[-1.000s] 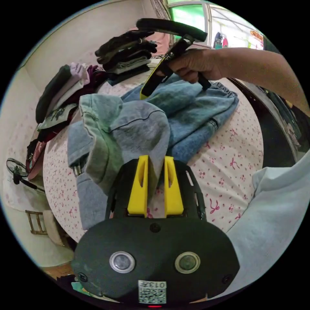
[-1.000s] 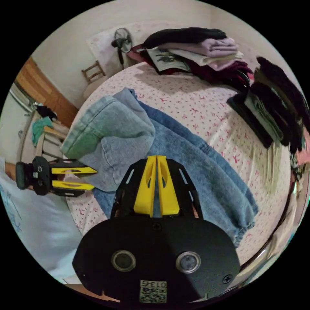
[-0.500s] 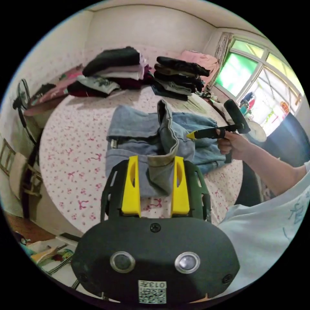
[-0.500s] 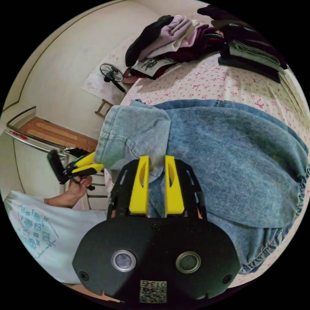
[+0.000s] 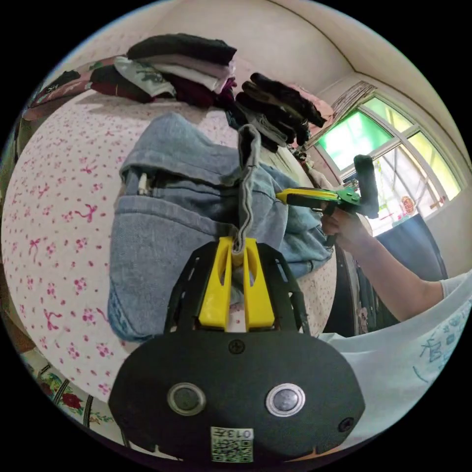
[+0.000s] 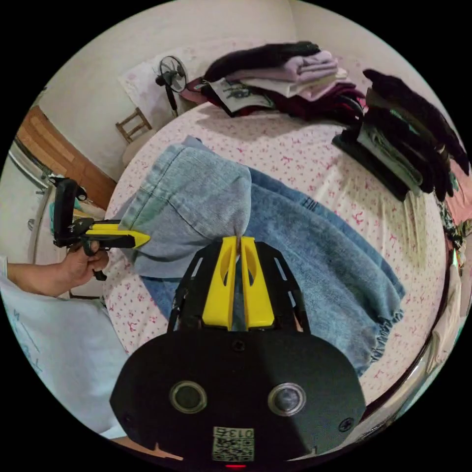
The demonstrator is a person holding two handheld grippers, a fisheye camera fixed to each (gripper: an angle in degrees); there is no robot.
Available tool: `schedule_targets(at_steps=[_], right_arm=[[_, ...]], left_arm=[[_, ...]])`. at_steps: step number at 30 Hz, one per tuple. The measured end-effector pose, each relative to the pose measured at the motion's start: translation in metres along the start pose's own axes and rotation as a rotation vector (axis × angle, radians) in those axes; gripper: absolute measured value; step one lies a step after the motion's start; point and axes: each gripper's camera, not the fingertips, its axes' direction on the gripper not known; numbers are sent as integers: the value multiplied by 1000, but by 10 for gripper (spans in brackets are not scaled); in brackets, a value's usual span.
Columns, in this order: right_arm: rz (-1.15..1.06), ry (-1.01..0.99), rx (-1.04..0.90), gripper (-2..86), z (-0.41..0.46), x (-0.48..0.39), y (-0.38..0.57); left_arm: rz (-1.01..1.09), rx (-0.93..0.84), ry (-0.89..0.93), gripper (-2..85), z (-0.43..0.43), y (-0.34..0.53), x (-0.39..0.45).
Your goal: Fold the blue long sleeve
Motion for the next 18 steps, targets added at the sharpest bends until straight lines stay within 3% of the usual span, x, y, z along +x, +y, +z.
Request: schedule_targets(at_steps=[4, 7, 12, 18], right_arm=[[84, -107, 3, 36, -6, 22, 5], [71, -67, 62, 63, -34, 22, 9], [-39, -30, 173, 33, -53, -5, -7], [-97, 27, -73, 10, 31, -30, -64]], left_arm=[[-21, -3, 20, 33, -3, -8, -7], [-8, -1, 50, 50, -19, -2, -15], [57, 29, -28, 74, -36, -6, -10], [72, -49, -125, 53, -10, -26, -15]])
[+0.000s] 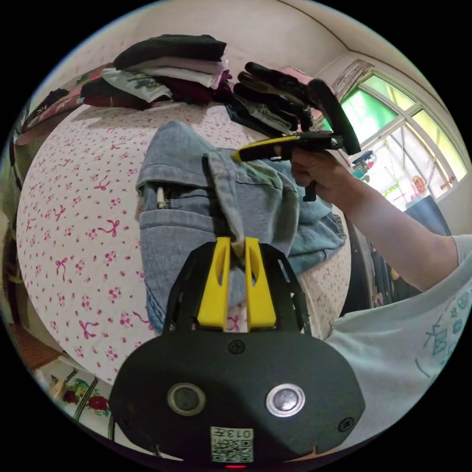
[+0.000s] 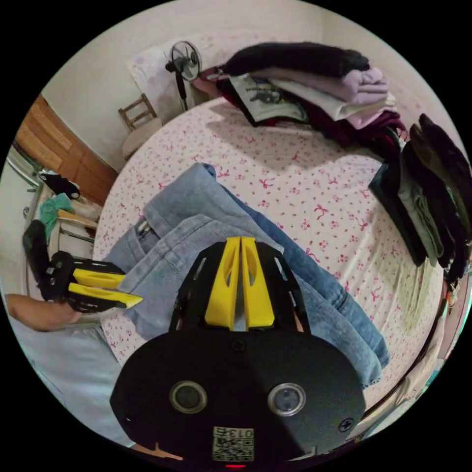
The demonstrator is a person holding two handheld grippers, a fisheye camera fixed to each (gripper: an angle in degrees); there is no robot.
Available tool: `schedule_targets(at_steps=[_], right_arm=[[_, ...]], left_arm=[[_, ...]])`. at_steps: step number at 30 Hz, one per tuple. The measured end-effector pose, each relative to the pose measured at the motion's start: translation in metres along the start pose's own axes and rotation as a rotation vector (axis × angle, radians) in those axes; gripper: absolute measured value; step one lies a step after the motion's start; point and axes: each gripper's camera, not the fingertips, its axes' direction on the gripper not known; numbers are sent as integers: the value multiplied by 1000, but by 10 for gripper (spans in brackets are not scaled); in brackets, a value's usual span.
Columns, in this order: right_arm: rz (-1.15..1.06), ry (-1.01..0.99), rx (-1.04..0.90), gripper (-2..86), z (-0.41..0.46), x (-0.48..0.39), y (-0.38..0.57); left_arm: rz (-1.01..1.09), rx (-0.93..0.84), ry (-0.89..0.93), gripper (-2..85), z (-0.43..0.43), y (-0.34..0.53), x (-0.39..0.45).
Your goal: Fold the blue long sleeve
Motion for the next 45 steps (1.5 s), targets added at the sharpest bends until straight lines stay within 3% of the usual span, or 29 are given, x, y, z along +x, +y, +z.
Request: schedule_targets(at_steps=[4, 12, 16, 19, 26, 31, 37, 45], right_arm=[[36, -59, -51, 7, 19, 14, -1], [139, -24, 193, 56, -60, 26, 91], [292, -135, 168, 75, -61, 20, 161], [325, -258, 115, 79, -47, 0, 187], [287, -430, -5, 82, 10, -63, 177], [325, -526, 62, 36, 12, -63, 173], [188, -329, 84, 14, -27, -78, 180], [10, -232, -127, 4, 6, -110, 162]], left_arm=[[-56, 24, 68, 45, -3, 3, -17], [-10, 110, -16, 51, -40, 25, -9], [92, 56, -29, 75, -34, 29, 13], [13, 103, -12, 97, -33, 23, 6], [-38, 56, 84, 70, -11, -2, -9], [-68, 68, 119, 35, -14, -5, -3], [-24, 36, 121, 26, -6, -3, 13], [-33, 11, 119, 35, -11, 8, 13]])
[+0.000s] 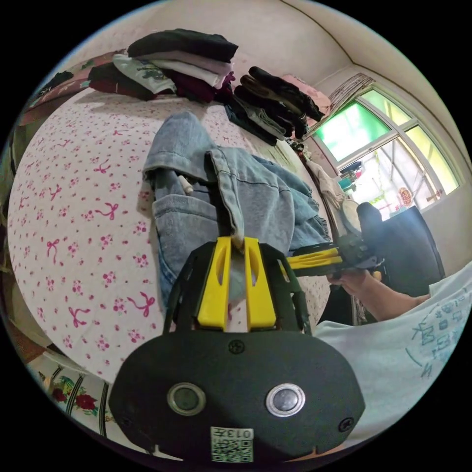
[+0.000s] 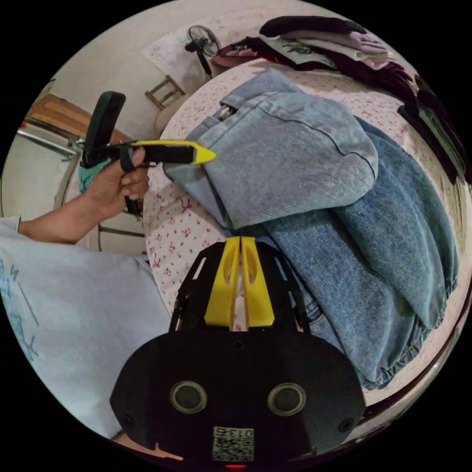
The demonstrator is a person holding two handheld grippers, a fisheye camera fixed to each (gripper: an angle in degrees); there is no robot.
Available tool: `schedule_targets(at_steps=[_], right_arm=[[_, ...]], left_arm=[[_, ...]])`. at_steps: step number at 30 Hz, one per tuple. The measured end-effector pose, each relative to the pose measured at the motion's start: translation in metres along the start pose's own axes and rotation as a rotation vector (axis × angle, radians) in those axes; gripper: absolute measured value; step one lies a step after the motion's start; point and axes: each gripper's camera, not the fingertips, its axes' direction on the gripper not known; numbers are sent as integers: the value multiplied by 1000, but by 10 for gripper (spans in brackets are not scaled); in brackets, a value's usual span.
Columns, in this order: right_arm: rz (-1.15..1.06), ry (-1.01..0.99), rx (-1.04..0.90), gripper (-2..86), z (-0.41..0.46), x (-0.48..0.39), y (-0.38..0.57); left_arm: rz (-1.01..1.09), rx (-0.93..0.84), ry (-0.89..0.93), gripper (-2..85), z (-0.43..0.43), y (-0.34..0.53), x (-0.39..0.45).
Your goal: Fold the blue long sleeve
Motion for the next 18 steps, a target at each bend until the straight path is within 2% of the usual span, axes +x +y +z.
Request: schedule_targets(at_steps=[2, 4, 8, 11, 13, 16, 18], right_arm=[[-50, -3, -6, 2, -18, -6, 2], [-29, 0, 94, 2, -42, -6, 0], [74, 237, 334, 3, -68, -5, -27], [144, 332, 347, 2, -55, 2, -58], [156, 345, 226, 1, -35, 11, -77], [143, 274, 194, 0, -36, 17, -90], [150, 284, 187, 0, -48, 13, -96]], left_arm=[[0, 33, -37, 27, -17, 8, 1], [39, 91, -126, 19, -34, 11, 15], [229, 101, -137, 9, -25, -4, 60], [374, 25, -259, 2, 12, -13, 95], [338, -106, -361, -1, 47, -17, 86], [206, -105, -205, -3, 41, -19, 62], [175, -61, -167, -3, 26, -20, 61]])
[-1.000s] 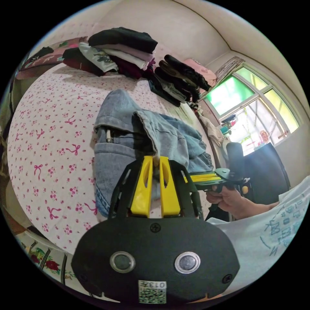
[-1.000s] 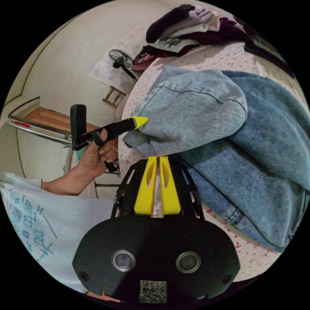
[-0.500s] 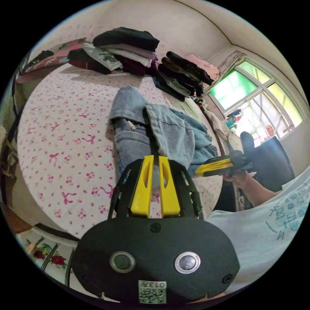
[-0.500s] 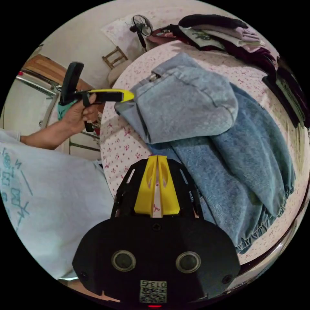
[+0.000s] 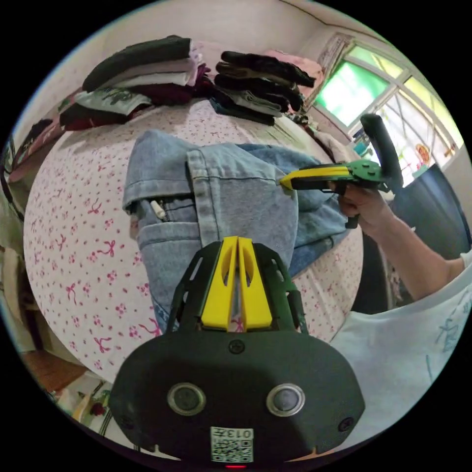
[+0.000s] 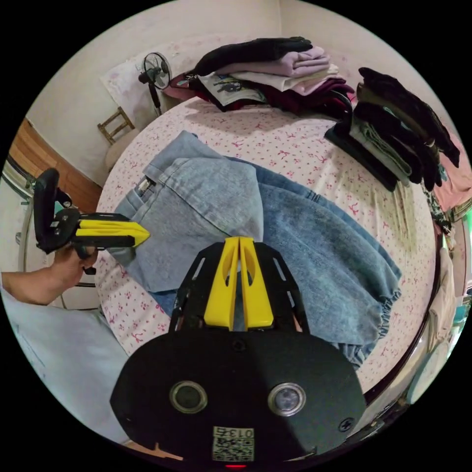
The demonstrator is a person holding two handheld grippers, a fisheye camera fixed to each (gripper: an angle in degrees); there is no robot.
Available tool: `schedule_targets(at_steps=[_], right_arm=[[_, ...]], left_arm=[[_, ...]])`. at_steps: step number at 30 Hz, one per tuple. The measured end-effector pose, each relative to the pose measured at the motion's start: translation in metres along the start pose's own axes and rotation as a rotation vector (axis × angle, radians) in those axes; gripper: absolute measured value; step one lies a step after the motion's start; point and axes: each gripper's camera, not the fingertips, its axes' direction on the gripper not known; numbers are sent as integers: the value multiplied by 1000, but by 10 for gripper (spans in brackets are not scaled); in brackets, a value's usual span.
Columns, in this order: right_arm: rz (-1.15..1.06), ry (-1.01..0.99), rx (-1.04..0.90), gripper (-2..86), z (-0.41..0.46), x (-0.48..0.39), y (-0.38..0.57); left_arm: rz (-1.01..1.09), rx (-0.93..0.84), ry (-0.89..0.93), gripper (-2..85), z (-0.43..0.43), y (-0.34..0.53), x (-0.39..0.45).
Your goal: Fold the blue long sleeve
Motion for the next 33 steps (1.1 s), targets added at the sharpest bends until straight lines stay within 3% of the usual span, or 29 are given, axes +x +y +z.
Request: schedule_targets(at_steps=[3, 6, 10, 11, 15, 20, 25, 33], right_arm=[[-35, 9, 101, 1, -18, -14, -19], [-81, 20, 115, 2, -10, -32, -58], [-134, 63, 4, 2, 36, -49, -112], [-136, 39, -79, 2, 57, -48, -122], [-126, -47, -71, 2, 53, -42, -139], [-203, -31, 121, 3, 18, -79, -162], [-288, -38, 151, 2, 40, -122, -215], [-374, 10, -64, 3, 107, -140, -279]], left_arm=[[61, 109, -49, -3, -21, -12, 12], [112, 84, -107, -4, -9, -41, 18], [92, -100, -161, -4, 35, -60, 1], [87, -95, -152, -4, 36, -59, -1], [53, -37, -129, -4, 17, -55, -4], [21, 32, -132, -3, -18, -30, -6], [-7, -76, -137, -3, 10, -26, -17], [-37, -17, -92, -3, -7, -17, -32]])
